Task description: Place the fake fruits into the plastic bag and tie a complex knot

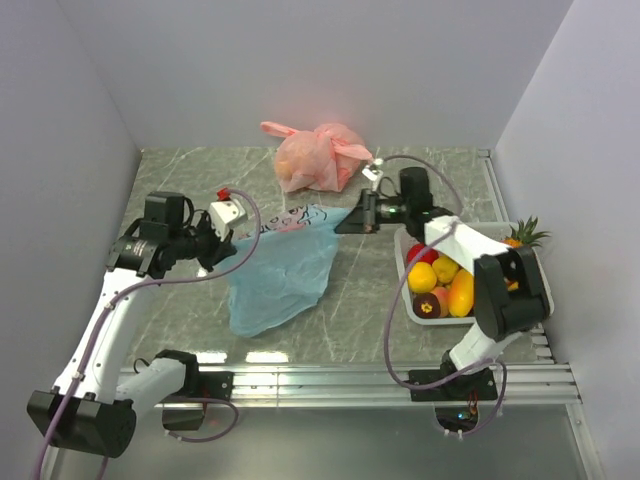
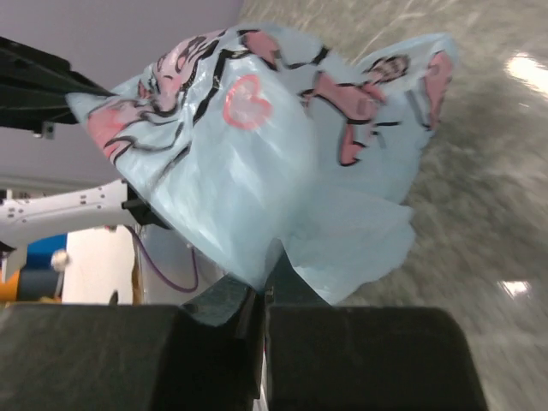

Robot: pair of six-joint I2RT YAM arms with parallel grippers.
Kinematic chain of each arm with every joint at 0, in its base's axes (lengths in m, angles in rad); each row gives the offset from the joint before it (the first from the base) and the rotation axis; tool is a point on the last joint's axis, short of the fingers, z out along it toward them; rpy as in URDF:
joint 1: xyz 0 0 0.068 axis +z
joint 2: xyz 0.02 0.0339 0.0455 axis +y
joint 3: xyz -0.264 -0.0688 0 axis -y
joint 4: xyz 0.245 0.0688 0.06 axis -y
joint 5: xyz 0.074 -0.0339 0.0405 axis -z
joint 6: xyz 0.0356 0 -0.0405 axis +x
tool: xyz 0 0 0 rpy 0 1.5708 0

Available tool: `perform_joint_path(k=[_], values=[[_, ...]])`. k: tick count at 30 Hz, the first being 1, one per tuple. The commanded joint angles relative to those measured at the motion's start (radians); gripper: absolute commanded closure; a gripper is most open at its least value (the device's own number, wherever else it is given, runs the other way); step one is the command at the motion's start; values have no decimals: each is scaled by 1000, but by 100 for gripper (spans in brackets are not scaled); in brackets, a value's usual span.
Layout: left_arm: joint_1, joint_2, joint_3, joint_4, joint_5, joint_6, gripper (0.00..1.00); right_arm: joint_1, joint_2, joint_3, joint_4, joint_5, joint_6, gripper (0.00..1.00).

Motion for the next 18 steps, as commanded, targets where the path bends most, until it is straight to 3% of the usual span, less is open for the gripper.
perform_joint_path(k=[1, 3, 5, 6, 12, 15, 18], values=[[70, -30, 16, 4, 28, -6, 100, -127, -179, -53, -80, -49, -48, 100], [162, -40, 28, -11, 72, 12, 100, -233, -235, -82, -128, -80, -98, 100], [227, -37, 62, -74, 164, 43, 100, -269, -308, -93, -301, -98, -218, 100], [230, -29, 76, -100, 189, 52, 100, -270, -360, -97, -385, -105, -244, 100], [201, -21, 123, -237, 362, 112, 100, -201, -537, -133, -519, -121, -272, 100], [147, -6, 117, -193, 382, 21, 100, -165, -562, -119, -541, -105, -220, 100], [147, 38, 64, 20, 367, -195, 100, -153, -496, -114, -420, -19, -59, 100]])
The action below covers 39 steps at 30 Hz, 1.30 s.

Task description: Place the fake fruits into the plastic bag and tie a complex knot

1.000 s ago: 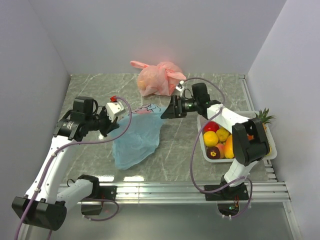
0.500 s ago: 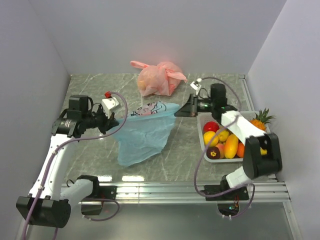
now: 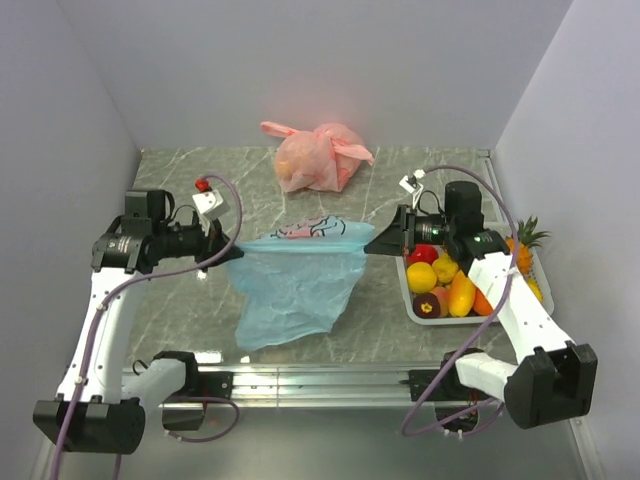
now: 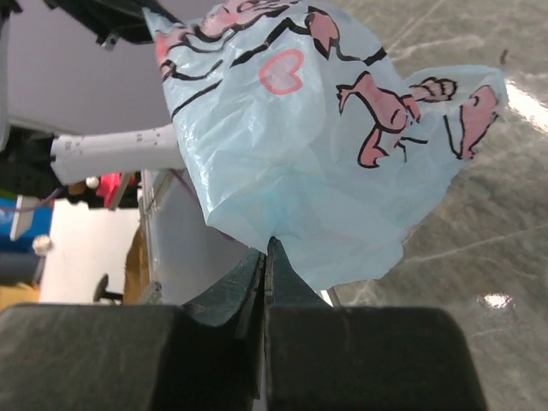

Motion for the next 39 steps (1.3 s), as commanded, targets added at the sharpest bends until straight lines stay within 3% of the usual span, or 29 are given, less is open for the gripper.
perform_joint_path(k=[1, 4, 6, 8, 9, 10, 12, 15, 16, 17, 18, 19, 21, 26, 30, 32, 33, 35, 39], values=[[6, 64, -38, 209, -42, -206, 100, 6, 84, 54, 52, 119, 131, 100], [13, 208, -21, 346, -91, -341, 93, 24, 297, 237, 20, 176, 165, 96], [26, 342, 27, 397, -103, -373, 78, 35, 461, 417, -47, 225, 130, 82], [74, 435, 75, 397, -79, -407, 70, 49, 547, 530, -78, 287, 100, 52], [91, 513, 116, 403, -47, -422, 66, 49, 616, 621, -110, 303, 91, 46], [125, 547, 138, 408, -41, -441, 62, 49, 641, 662, -124, 309, 86, 36], [162, 616, 187, 411, -13, -452, 53, 47, 670, 720, -167, 327, 57, 26], [204, 664, 258, 353, -11, -392, 39, 44, 602, 620, -121, 367, 14, 14], [213, 664, 272, 308, -19, -352, 38, 43, 577, 583, -109, 378, 7, 12], [217, 659, 279, 293, -25, -341, 24, 43, 556, 549, -101, 400, -16, 11], [222, 629, 279, 282, -34, -334, 22, 37, 514, 483, -97, 427, -21, 11], [227, 604, 272, 264, -57, -315, 4, 34, 491, 443, -86, 456, -23, 11], [230, 491, 212, 273, -92, -304, 1, 34, 409, 321, -40, 492, -21, 11], [185, 163, -10, 366, -207, -386, 1, 104, 256, 145, 107, 619, -7, 8], [70, 57, -184, 444, -373, -436, 1, 294, 285, 203, 106, 817, -142, 8], [66, 93, -184, 438, -360, -453, 4, 394, 311, 220, 124, 968, -217, 8], [67, 113, -146, 409, -270, -427, 5, 420, 324, 237, 142, 1020, -242, 8], [67, 121, -129, 314, -168, -280, 5, 477, 375, 263, 155, 1094, -291, 7], [50, 3, -195, 386, -197, -202, 1, 498, 463, 315, 218, 1234, -290, 6]])
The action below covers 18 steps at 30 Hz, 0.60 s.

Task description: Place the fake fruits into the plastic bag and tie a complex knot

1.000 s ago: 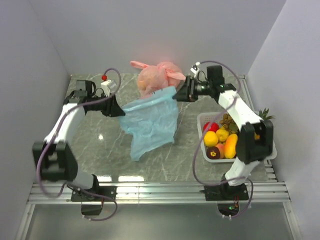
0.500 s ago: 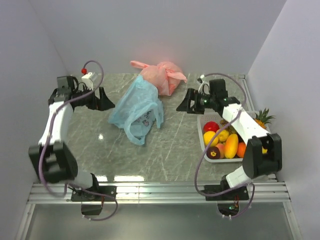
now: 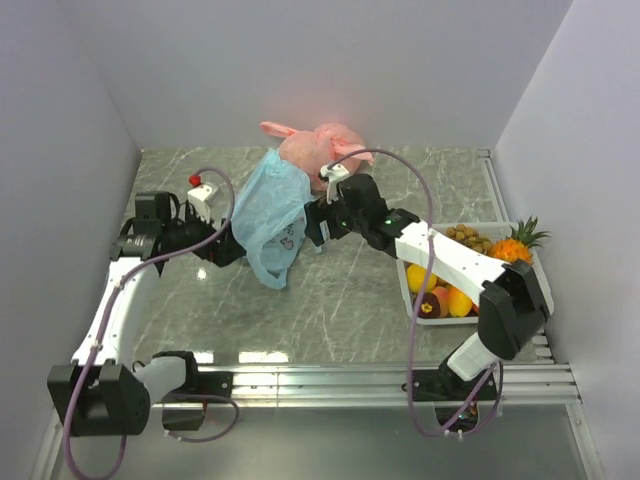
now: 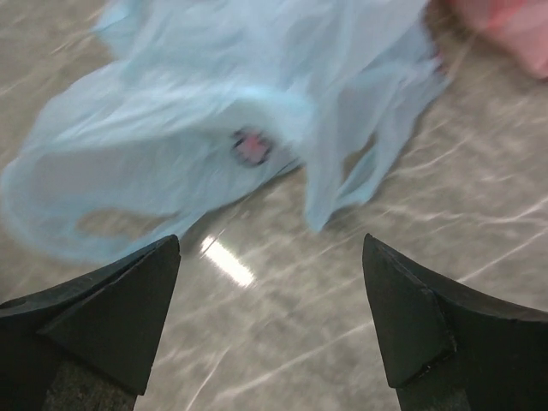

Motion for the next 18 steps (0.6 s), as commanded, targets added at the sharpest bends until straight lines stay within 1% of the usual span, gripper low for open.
perform_joint_path(k=[1, 3, 4, 5, 6, 7, 8, 9, 10, 11, 12, 13, 14, 15, 16, 17, 18], values=[[-69, -93, 4, -57, 41, 158, 1, -7, 66, 50, 114, 224, -38, 6], [-109, -81, -3, -87, 37, 199, 1, -4, 112, 46, 184, 243, -31, 5], [-159, -85, -21, -68, -22, 176, 1, -4, 129, 47, 200, 255, -36, 5], [-180, -93, -46, -17, -59, 168, 1, -2, 164, 50, 200, 258, -39, 5], [-216, -108, -90, 5, -81, 185, 1, -2, 181, 53, 255, 260, -41, 5], [-235, -110, -109, 22, -98, 196, 1, -1, 195, 50, 278, 261, -47, 5], [-250, -111, -124, 44, -147, 194, 1, -2, 214, 43, 307, 260, -50, 5], [-267, -104, -155, 111, -173, 187, 1, -2, 222, 21, 371, 257, -54, 5], [-304, -93, -170, 146, -214, 161, 1, -2, 233, 18, 392, 252, -54, 5], [-324, -61, -201, 194, -309, 144, 1, -2, 257, 27, 405, 252, -51, 5], [-358, -42, -213, 265, -357, 124, 1, -2, 270, 36, 412, 251, -48, 9], [-373, -20, -221, 304, -397, 116, 1, -1, 282, 47, 410, 252, -39, 13], [-385, 20, -230, 336, -432, 107, 1, -2, 302, 64, 410, 260, -36, 23], [-390, 42, -229, 378, -484, 98, 1, -2, 307, 70, 415, 264, -35, 37], [-393, 63, -220, 384, -498, 88, 14, -4, 310, 76, 409, 278, -33, 60], [-393, 103, -192, 380, -517, 88, 26, -7, 304, 87, 398, 293, -35, 72], [-393, 116, -177, 361, -540, 85, 36, -13, 295, 89, 378, 310, -41, 88]])
